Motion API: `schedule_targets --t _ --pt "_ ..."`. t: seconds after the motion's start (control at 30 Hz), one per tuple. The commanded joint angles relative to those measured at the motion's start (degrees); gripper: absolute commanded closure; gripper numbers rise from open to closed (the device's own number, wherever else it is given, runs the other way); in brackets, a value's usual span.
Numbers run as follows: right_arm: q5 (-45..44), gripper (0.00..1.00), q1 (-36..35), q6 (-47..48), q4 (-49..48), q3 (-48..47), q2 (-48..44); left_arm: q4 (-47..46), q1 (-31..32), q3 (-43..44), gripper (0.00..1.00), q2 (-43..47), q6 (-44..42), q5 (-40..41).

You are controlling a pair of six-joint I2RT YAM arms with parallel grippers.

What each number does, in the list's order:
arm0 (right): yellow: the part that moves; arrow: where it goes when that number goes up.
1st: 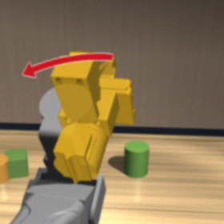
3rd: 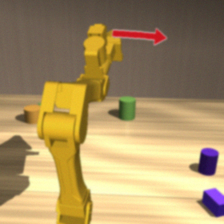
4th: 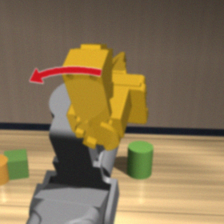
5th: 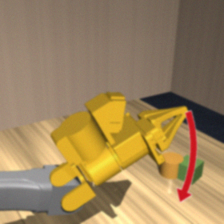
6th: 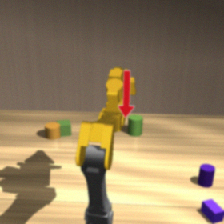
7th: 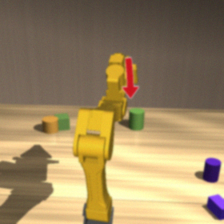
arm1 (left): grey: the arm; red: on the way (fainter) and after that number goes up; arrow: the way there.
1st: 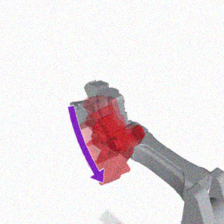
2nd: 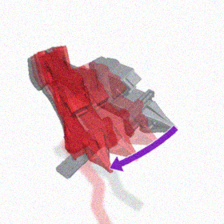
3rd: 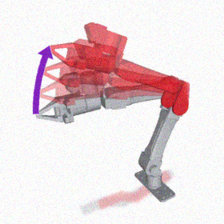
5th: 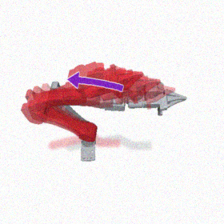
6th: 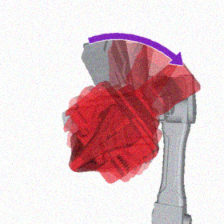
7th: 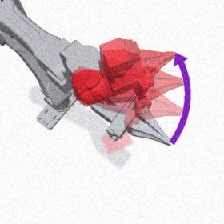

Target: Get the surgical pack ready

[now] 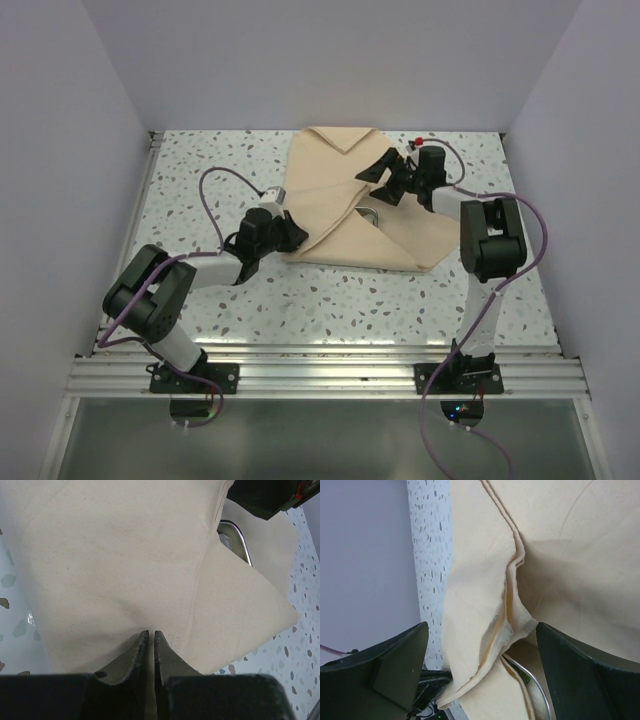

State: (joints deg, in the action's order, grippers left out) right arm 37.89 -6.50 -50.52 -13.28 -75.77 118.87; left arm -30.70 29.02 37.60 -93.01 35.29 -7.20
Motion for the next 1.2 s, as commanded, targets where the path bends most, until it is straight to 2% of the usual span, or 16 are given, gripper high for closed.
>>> schedule_targets --t 0.0,0.2,0.3,0.33,0.43,0.47,0.57,0.67,0.73,0.8,0.9,1.17 --pt "-1.9 0.09 -0.9 1.2 1.1 -2.5 1.0 -2.4 0.3 0.5 0.88 0.9 -1.6 -0.6" --pt "-1.4 0.20 -1.4 1.0 2.1 -3.9 2.5 -2.4 0.3 0.5 0.88 1.1 -1.8 -0.7" --pt "-1.8 0.35 -1.3 1.2 2.0 -3.8 2.4 -2.4 0.3 0.3 0.88 1.3 -2.0 -0.9" --pt "-1.9 0.44 -1.4 1.4 2.3 -3.8 2.2 -2.5 0.3 0.2 0.88 1.4 -2.2 -1.1" --pt "-2.4 0.56 -1.3 2.0 2.8 -3.3 1.8 -3.1 0.3 -0.2 0.88 2.0 -2.5 -1.4" --pt "-2.6 0.63 -1.3 2.0 2.8 -2.8 1.6 -3.1 0.3 -0.2 0.88 2.2 -2.7 -1.4" --pt "-4.3 0.72 -1.1 2.2 3.1 -2.0 0.7 -3.1 0.5 -0.2 0.88 2.3 -2.9 -1.7" --pt "-8.7 0.72 -1.1 5.1 7.6 -2.4 -1.2 -2.7 0.8 -0.2 0.88 2.7 -3.4 -1.6" --pt "-10.9 0.76 -1.1 6.7 9.5 -2.3 -2.5 -2.3 1.0 -0.3 0.88 2.9 -3.6 -1.4" --pt "-11.9 0.89 -1.0 7.7 10.5 -2.1 -3.0 -2.3 1.0 -0.4 0.88 3.4 -3.7 -1.2" --pt "-13.1 0.98 -0.8 8.6 11.5 -1.8 -3.6 -2.0 1.3 -0.6 0.88 4.0 -3.7 -1.3" --pt "-13.6 1.00 -0.4 9.9 12.3 -1.9 -1.8 -0.8 2.3 -2.9 0.88 7.6 -3.6 -0.9"
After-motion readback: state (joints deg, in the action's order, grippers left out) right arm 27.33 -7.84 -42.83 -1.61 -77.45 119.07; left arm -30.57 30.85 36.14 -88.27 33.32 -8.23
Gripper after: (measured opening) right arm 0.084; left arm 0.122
